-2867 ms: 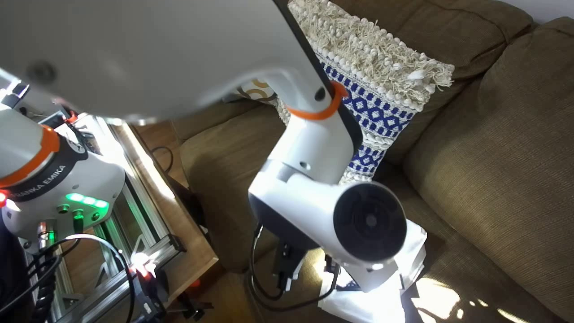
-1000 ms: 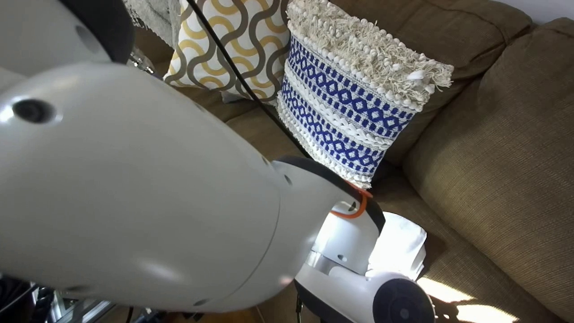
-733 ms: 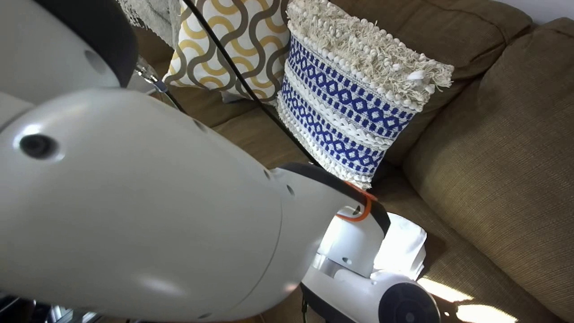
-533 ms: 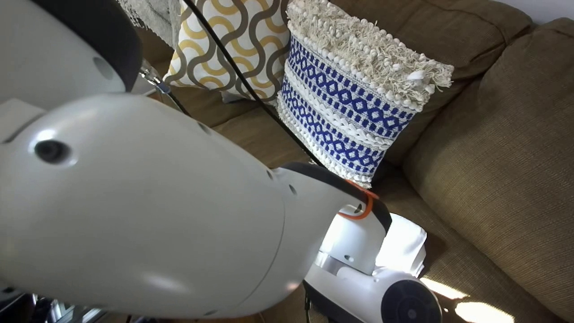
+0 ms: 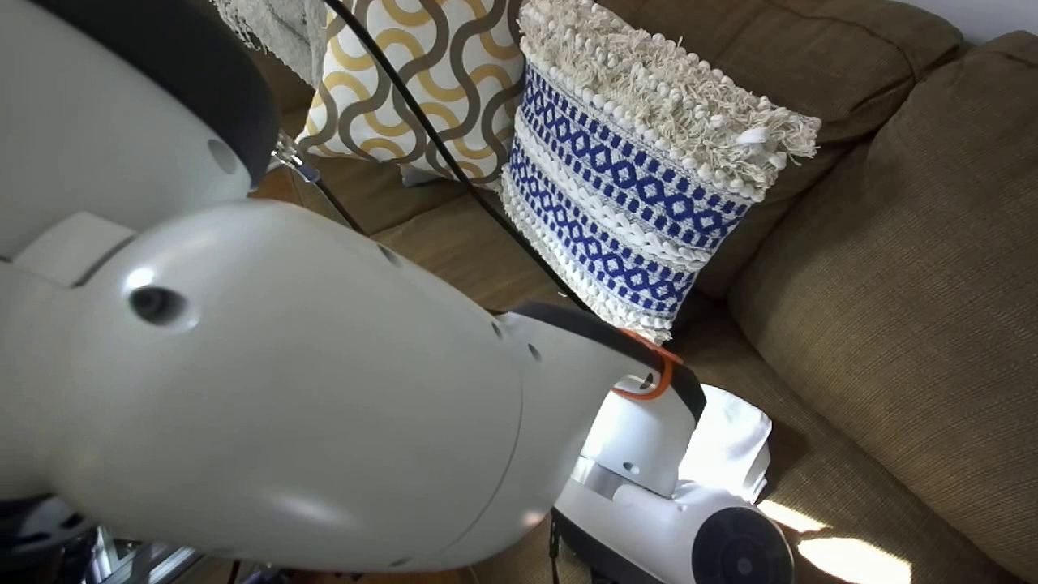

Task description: Put the remote on the sofa head

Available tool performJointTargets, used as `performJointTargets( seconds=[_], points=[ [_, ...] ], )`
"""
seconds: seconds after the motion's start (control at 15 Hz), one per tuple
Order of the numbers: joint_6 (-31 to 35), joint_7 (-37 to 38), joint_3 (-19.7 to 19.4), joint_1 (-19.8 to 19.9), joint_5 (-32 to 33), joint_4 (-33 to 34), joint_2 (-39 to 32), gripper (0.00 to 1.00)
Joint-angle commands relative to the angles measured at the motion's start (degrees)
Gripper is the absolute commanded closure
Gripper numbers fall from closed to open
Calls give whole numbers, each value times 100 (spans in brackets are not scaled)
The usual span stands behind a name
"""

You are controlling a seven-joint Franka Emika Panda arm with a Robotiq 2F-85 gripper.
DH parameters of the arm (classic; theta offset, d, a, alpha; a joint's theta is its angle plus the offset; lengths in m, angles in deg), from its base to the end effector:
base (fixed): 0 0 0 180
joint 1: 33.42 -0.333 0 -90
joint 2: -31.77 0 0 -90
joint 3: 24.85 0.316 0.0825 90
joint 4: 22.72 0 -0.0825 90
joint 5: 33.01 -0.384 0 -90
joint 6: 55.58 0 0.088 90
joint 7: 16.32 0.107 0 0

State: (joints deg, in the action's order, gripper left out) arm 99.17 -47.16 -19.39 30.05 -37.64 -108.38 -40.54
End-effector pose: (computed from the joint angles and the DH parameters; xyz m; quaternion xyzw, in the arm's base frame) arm 0.3282 -0.5377 -0.0841 -0.9513 0.3006 -0.0244 0.0635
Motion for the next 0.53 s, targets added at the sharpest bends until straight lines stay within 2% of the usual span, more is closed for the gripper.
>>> performJointTargets(
  seconds=[0.0, 0.07, 0.13, 0.27, 0.4, 0.47],
  points=[
    [-207, -40, 29, 64, 137, 332, -231, 37],
    [-206, -32, 24, 65, 135, 356, -242, 42],
    [-202, -19, 20, 73, 126, 390, -254, 38],
    [-227, -52, 53, 140, 104, 424, -239, 39],
    [-246, -35, 21, 121, 119, 469, -258, 45],
    [-268, -34, 21, 116, 120, 485, -271, 45]
  ],
)
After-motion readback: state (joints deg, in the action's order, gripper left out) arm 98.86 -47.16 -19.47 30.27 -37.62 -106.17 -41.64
